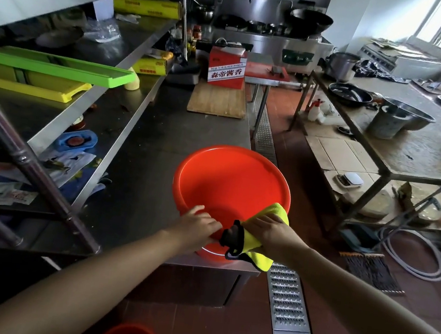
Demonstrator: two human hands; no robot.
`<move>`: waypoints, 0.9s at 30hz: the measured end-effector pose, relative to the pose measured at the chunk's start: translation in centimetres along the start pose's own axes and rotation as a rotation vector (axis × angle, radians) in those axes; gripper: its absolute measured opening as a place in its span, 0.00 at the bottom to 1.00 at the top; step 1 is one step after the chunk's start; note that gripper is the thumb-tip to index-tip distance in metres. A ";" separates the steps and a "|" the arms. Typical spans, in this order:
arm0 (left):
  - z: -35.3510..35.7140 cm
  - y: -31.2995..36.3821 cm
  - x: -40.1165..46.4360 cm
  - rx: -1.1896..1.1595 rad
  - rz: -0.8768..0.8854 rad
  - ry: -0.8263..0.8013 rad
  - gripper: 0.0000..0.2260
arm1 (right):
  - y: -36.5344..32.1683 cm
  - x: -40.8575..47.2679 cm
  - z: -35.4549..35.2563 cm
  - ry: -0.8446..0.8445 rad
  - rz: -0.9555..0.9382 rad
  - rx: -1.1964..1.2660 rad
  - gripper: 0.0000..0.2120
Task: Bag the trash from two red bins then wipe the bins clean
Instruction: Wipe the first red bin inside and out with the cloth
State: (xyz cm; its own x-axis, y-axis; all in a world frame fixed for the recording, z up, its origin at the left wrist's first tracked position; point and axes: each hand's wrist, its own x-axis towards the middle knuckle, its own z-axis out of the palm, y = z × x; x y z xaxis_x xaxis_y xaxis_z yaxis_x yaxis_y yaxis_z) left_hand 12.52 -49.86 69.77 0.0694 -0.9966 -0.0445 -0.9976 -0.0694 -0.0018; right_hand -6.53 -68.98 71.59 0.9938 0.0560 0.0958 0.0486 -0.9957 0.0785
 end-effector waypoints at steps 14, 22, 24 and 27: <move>-2.0 -2.0 -0.3 0.129 0.015 -0.143 0.23 | 2.8 -1.5 -0.2 -0.008 0.029 -0.019 0.30; 2.1 4.6 -3.4 0.428 0.271 0.000 0.23 | -0.7 -4.6 2.4 -0.527 -0.056 -0.031 0.42; 3.6 6.4 -4.1 0.442 0.308 0.008 0.22 | -1.8 -5.6 3.0 -0.623 -0.076 0.025 0.43; 5.1 8.5 -5.3 0.426 0.336 -0.014 0.21 | -3.8 -6.9 4.1 -0.686 -0.123 0.025 0.43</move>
State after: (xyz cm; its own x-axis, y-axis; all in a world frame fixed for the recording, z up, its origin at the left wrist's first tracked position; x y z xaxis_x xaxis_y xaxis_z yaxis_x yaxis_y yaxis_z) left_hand 3.66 -44.90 64.89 -0.2506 -0.9598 -0.1261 -0.8771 0.2803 -0.3900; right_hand -13.11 -65.88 66.53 0.8192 0.1179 -0.5613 0.1589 -0.9870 0.0247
